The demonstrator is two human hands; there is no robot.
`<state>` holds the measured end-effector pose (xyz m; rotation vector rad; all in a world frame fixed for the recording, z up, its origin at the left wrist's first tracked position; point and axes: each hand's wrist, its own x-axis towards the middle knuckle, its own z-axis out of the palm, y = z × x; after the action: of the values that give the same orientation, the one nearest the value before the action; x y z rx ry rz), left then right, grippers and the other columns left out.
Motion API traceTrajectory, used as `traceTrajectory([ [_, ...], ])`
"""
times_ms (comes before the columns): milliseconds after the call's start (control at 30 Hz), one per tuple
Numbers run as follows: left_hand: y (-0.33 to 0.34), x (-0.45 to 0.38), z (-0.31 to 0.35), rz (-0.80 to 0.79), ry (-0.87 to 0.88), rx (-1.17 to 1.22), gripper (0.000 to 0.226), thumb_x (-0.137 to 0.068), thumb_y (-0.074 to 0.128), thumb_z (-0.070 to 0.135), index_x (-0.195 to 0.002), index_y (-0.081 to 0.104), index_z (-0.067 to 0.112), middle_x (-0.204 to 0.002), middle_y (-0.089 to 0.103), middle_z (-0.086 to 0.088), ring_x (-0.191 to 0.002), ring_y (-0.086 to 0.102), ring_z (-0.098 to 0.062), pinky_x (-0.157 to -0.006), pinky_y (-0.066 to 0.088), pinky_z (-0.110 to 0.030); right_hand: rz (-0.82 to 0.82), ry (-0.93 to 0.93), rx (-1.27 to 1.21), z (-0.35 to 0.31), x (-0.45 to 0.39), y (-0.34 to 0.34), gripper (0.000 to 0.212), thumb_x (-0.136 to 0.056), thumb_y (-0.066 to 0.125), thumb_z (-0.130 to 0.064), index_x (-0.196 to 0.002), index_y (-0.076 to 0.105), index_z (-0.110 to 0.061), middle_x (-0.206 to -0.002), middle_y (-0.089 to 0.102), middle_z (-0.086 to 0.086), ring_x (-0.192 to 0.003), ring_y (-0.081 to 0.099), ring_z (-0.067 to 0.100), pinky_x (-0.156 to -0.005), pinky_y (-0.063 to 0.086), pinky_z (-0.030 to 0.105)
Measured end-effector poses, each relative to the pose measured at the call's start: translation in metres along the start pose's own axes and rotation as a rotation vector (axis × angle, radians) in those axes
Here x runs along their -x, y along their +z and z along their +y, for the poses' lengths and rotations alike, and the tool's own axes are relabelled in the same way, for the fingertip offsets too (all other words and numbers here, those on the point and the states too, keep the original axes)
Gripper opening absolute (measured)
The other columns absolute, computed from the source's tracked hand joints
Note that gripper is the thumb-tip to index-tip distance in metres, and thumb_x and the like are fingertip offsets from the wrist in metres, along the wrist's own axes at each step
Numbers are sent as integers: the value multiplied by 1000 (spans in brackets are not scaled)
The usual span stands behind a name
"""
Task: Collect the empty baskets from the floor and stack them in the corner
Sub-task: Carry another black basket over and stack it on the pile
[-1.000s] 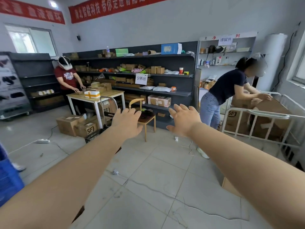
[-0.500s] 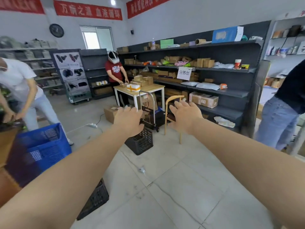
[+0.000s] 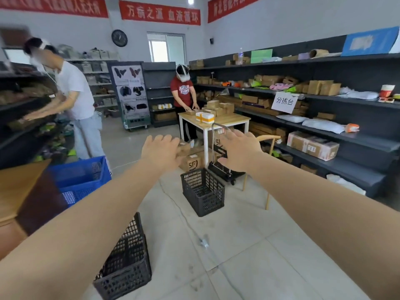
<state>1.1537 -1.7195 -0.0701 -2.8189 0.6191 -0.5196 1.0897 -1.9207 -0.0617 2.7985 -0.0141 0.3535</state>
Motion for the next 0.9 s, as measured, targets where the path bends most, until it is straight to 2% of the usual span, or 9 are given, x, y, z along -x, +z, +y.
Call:
traceTrajectory([
  [233,49,-77,-37,-74,-104,-64,50,-94,43,46,-136,41,19,-138,47,-2,-129,42,-26,-106,30,-41,0,-99,-56,-3,-120,46,71,-94,40,-54,-151,21,-17,-156,25,8,-144,21,28,-115,23,46],
  [333,69,-108,-54,-119,-178,-83,50,-94,43,43,-138,40,19,-142,43,-2,-132,39,-25,-106,28,-40,15,-167,-75,-7,-177,66,70,-93,42,-52,-151,23,-17,-154,27,8,-142,24,27,-113,26,45],
  [433,87,-137,-71,-155,-273,-147,52,-94,44,44,-139,40,18,-144,43,-3,-133,39,-26,-107,29,-42,58,-263,-110,-12,-237,82,68,-93,43,-52,-149,25,-17,-154,27,7,-140,26,26,-111,27,44],
  [567,103,-173,-93,-186,-438,-192,55,-94,42,47,-141,39,18,-142,45,-4,-132,41,-26,-109,28,-44,53,-393,-141,-22,-314,98,70,-95,41,-52,-152,19,-18,-159,18,7,-145,17,27,-116,20,44],
  [700,118,-200,-116,-218,-599,-239,57,-95,41,47,-144,36,18,-146,42,-4,-134,38,-27,-111,25,-46,74,-493,-180,-42,-384,116,67,-95,41,-51,-150,23,-18,-156,24,7,-143,22,26,-114,21,45],
  [800,136,-213,-136,-254,-674,-267,57,-95,40,48,-145,35,20,-147,41,-4,-135,38,-27,-110,27,-44,56,-582,-214,-66,-427,125,70,-94,44,-48,-151,21,-17,-157,22,7,-143,21,27,-113,22,44],
  [900,152,-225,-163,-297,-744,-282,59,-97,39,48,-148,31,20,-151,36,-4,-138,35,-27,-112,26,-44,77,-657,-230,-98,-466,129,70,-93,46,-49,-150,24,-18,-153,27,7,-140,27,27,-109,26,43],
])
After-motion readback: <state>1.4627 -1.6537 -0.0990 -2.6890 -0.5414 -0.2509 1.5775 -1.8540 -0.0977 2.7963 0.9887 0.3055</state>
